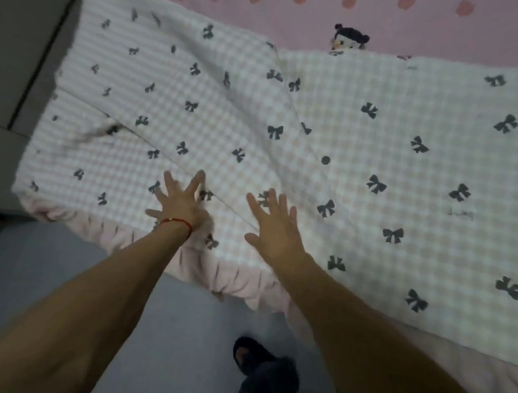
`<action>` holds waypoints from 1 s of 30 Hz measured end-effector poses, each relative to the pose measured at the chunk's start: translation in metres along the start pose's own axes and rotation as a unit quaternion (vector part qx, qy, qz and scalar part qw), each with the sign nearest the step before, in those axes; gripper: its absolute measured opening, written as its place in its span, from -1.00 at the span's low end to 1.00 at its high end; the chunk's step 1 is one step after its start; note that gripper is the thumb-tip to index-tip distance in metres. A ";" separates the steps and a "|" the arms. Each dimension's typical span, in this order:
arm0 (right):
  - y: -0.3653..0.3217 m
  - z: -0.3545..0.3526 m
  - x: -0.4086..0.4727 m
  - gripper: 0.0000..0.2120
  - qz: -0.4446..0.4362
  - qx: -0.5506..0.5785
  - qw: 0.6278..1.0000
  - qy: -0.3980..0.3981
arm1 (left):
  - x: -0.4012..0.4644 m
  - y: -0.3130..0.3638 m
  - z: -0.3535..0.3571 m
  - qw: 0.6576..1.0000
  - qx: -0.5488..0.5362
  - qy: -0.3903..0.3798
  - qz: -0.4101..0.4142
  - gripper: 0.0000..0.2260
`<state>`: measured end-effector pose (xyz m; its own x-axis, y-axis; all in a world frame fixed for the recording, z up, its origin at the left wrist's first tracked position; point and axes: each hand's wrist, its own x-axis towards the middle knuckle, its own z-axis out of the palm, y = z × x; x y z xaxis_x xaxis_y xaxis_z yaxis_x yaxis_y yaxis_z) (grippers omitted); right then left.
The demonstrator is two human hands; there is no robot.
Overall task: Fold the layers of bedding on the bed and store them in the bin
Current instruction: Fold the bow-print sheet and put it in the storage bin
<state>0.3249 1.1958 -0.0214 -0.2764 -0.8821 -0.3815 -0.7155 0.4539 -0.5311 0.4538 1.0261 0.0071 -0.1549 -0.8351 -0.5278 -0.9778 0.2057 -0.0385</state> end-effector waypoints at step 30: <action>-0.031 0.032 0.073 -0.22 0.242 -0.179 0.943 -0.144 | 0.066 -0.028 -0.002 0.940 -0.071 -0.293 0.159 -0.11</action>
<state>0.3478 1.1210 -0.0574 -0.4767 -0.4884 -0.7309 -0.7354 0.6771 0.0271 0.4701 0.9637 -0.0248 -0.3793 -0.3105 -0.8716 -0.9104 0.2936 0.2916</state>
